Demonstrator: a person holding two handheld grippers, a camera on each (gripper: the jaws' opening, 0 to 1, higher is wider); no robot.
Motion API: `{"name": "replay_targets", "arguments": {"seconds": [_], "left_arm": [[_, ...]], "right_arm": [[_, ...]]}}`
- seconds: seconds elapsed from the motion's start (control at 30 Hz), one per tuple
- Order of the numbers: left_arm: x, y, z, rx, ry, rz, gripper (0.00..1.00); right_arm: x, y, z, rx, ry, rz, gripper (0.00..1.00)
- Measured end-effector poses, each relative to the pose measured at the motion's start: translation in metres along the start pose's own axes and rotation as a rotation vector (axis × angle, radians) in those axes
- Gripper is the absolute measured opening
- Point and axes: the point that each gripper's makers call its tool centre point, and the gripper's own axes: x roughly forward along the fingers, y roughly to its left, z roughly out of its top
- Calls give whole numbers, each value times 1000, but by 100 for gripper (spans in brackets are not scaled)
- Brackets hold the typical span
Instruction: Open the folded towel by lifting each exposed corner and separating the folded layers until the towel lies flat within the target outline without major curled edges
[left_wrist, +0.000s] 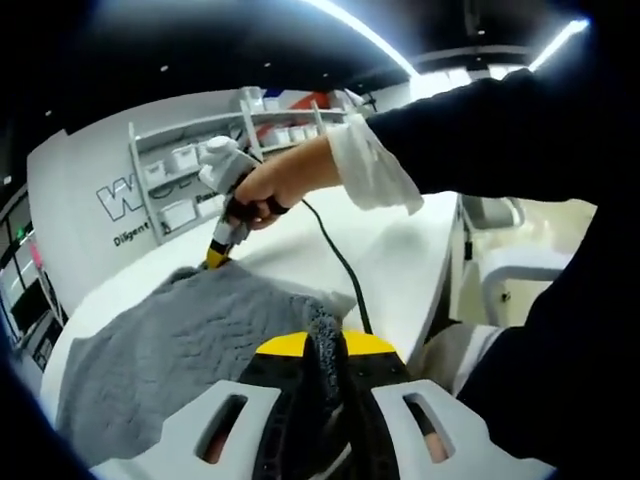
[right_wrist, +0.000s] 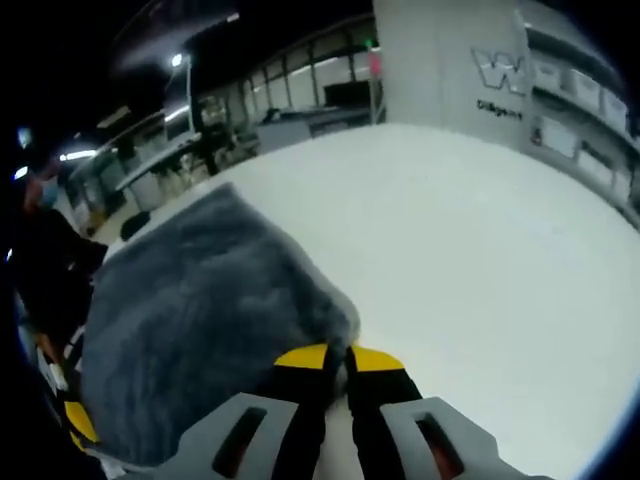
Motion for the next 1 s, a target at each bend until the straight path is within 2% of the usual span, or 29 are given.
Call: {"name": "replay_targets", "arguments": {"seconds": [0.27,0.47,1.0], "left_arm": [[2,0,7,-31,-19,-7,8],[3,3,14,-48,-43,5,8],[1,12,35,-94,-103,19,8]], "right_arm": [[-1,-3,4,-54,4,-37,1],[-3,-5,12,-109,-12,-92,1],[-17,3,19,-195,-13,-139,1]]}}
